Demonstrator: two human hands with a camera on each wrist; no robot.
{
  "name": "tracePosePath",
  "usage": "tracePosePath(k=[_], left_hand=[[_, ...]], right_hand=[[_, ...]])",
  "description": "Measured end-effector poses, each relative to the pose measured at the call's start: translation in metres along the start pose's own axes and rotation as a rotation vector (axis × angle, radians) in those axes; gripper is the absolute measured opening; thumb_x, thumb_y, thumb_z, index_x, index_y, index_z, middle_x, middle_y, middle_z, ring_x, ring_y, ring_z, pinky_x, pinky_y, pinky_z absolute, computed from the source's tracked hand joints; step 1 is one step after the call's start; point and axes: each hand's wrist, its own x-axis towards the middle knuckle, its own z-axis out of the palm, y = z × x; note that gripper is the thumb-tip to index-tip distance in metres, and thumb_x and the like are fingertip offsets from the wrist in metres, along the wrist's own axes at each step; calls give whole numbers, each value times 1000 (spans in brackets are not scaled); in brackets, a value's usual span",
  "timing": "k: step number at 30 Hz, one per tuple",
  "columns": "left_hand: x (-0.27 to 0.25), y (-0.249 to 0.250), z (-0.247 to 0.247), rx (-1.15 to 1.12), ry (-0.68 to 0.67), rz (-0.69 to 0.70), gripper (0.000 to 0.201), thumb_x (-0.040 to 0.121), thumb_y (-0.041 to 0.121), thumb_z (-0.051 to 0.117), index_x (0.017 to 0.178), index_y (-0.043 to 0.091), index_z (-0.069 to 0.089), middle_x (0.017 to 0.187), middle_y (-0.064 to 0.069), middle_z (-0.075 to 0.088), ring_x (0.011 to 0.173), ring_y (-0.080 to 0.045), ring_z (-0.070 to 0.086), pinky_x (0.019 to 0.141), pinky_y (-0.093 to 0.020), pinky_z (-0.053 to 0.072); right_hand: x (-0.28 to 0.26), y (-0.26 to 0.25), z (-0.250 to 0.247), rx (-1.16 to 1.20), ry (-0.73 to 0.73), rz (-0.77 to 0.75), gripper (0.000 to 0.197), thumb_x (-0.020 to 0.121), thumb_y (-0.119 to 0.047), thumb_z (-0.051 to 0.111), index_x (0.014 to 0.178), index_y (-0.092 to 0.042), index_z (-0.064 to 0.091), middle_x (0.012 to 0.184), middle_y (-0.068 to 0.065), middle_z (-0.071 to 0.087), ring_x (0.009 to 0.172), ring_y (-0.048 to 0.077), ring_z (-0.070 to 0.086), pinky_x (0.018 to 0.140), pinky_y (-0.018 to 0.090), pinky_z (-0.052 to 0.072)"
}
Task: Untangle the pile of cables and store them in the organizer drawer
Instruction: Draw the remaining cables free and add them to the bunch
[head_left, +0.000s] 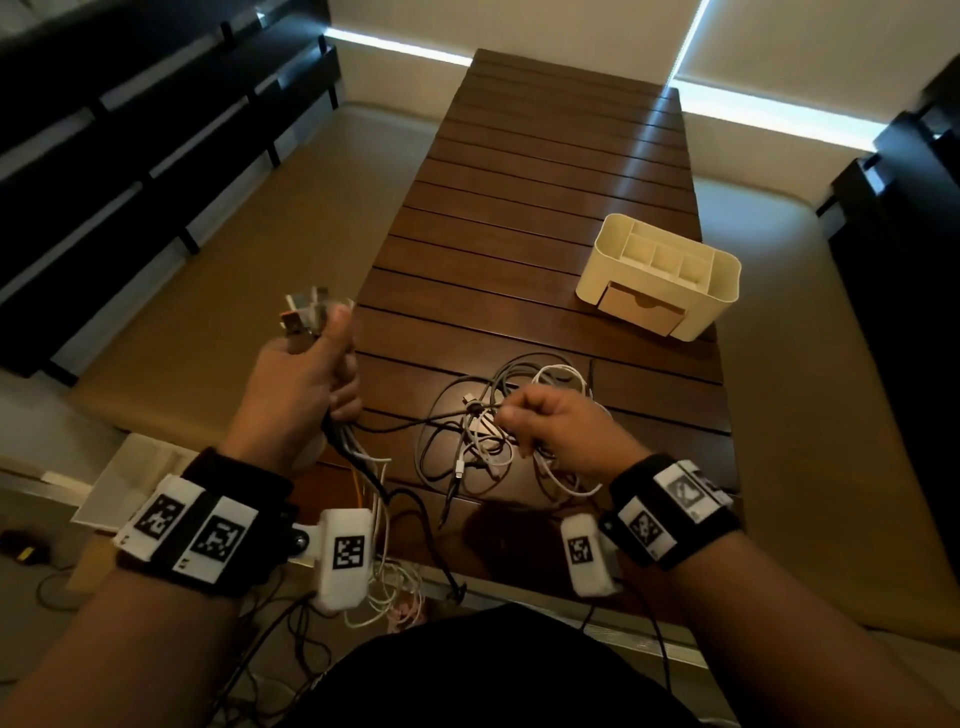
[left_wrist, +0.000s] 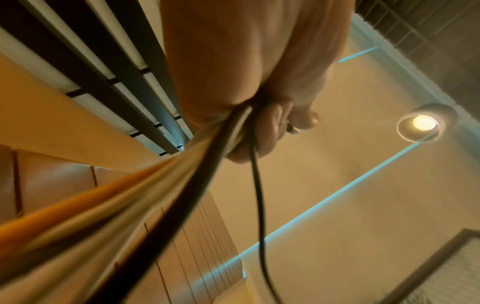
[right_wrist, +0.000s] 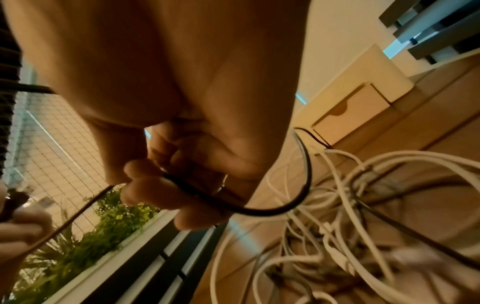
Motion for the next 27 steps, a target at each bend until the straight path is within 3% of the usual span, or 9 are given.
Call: tracePosePath(k=[3,6,9,11,13,15,19,22,27], left_hand=[[-6,-6,15,214,-118,-2,21,80,28,74,82,15,57,56,6,34,45,-11,27,45,-25,24],[-13,-11,35,406,-205,49,16,83,20,75,89,8,67,50,12,44,42,-5,36,43,-19,31],[-16,-12,48,501,-273,86,9,89,10,70,83,16,68,47,17,52,40,4,43,45,-10,33],[-16,-11,47,519,-296,93,18,90,9,70,77,22,69,47,16,51,40,2,42,44,-11,33],[-16,-9,42,528,-278,112,25,90,12,71,71,29,70,50,12,49,42,-1,39,43,-16,33],[-15,-9,37,499,-223,125,19,90,14,71,75,26,70,53,9,44,43,-7,35,43,-22,30],[-11,-6,19,402,-86,109,21,89,11,70,74,26,70,54,3,37,43,-12,30,42,-23,27],[-12,-6,6,395,-39,90,21,89,10,69,74,25,69,54,2,36,43,-12,30,43,-23,27],[-12,-9,7,542,-133,12,30,89,16,71,64,33,69,48,7,41,41,-11,33,40,-22,30]], right_hand=[[2,-20,-4,-5,71,-96,16,99,-32,59,91,-23,68,66,-13,56,60,4,52,63,25,46],[3,-41,0,-32,98,-217,14,99,-28,60,91,-22,70,68,-14,57,60,2,50,61,24,42],[0,-54,0,-31,116,-291,12,98,-21,60,92,-19,70,76,0,61,63,6,50,62,27,42],[0,-57,-3,-48,137,-308,13,98,-21,60,90,-24,69,75,-7,61,63,0,50,63,21,42],[-1,-56,-5,-47,133,-310,13,97,-24,62,88,-31,67,72,-14,59,62,-3,49,63,20,43],[0,-52,-6,-33,129,-307,12,97,-28,63,87,-33,66,70,-18,59,62,-3,51,63,20,43],[-1,-38,-12,-131,146,-286,10,97,-30,61,89,-34,66,77,-14,64,66,-2,58,63,12,45],[-1,-29,-25,-195,196,-267,11,97,-32,60,89,-36,66,80,-9,66,69,6,60,63,13,46],[6,-31,-43,-322,300,-317,8,96,-28,63,93,-26,69,84,-12,64,76,2,59,69,19,47]])
